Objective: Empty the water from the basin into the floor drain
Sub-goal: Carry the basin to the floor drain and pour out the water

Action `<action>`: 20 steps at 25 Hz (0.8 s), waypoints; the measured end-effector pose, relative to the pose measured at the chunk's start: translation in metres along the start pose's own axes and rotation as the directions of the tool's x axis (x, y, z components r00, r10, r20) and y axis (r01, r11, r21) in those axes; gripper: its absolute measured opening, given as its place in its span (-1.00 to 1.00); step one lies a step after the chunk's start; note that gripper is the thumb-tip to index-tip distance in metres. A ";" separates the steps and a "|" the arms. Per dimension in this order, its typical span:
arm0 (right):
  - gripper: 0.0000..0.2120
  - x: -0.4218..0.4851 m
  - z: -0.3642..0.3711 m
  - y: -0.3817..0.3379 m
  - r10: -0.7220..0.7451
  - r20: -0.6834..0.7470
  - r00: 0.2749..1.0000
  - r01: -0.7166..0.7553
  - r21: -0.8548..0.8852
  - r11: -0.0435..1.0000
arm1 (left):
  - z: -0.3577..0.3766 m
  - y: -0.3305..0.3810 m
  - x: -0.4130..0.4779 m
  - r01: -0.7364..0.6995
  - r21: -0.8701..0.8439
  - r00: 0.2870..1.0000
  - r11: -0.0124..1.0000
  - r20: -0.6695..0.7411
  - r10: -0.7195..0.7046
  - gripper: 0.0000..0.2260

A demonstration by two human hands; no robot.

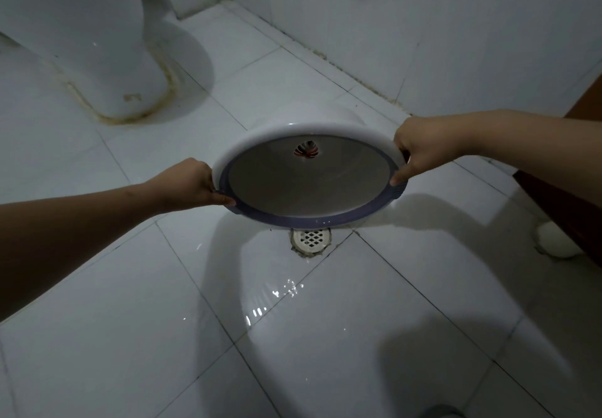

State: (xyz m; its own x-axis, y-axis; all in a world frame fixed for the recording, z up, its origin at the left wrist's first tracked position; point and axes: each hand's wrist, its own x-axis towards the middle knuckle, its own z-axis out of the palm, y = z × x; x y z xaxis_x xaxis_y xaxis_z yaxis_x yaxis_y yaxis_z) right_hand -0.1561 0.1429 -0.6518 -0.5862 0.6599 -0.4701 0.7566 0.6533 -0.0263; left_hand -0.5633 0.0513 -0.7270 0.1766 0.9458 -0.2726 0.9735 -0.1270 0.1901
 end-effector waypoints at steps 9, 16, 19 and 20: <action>-0.63 0.002 0.028 -0.025 0.117 0.415 0.902 -0.107 -0.047 0.993 | 0.001 0.003 -0.009 -0.088 0.084 0.987 0.993 0.145 0.076 -0.59; -0.46 0.006 0.031 -0.022 0.165 0.485 0.859 -0.137 -0.092 0.986 | 0.007 0.007 -0.001 -0.128 0.059 0.969 0.990 0.220 0.112 -0.57; -0.46 0.008 0.028 -0.019 0.151 0.470 0.869 -0.140 -0.060 0.988 | 0.005 0.005 0.006 -0.134 0.003 0.966 0.991 0.222 0.130 -0.57; -0.45 0.009 0.026 -0.018 0.144 0.458 0.877 -0.148 -0.027 0.989 | 0.004 0.003 0.008 -0.138 -0.025 0.964 0.990 0.224 0.140 -0.57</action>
State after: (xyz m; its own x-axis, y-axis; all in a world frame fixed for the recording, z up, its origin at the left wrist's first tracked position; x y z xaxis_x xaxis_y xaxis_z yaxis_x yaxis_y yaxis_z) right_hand -0.1676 0.1274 -0.6781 -0.2725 0.5027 -0.8204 0.8267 0.5585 0.0677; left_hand -0.5579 0.0566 -0.7325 0.3396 0.8271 -0.4478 0.9358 -0.2493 0.2492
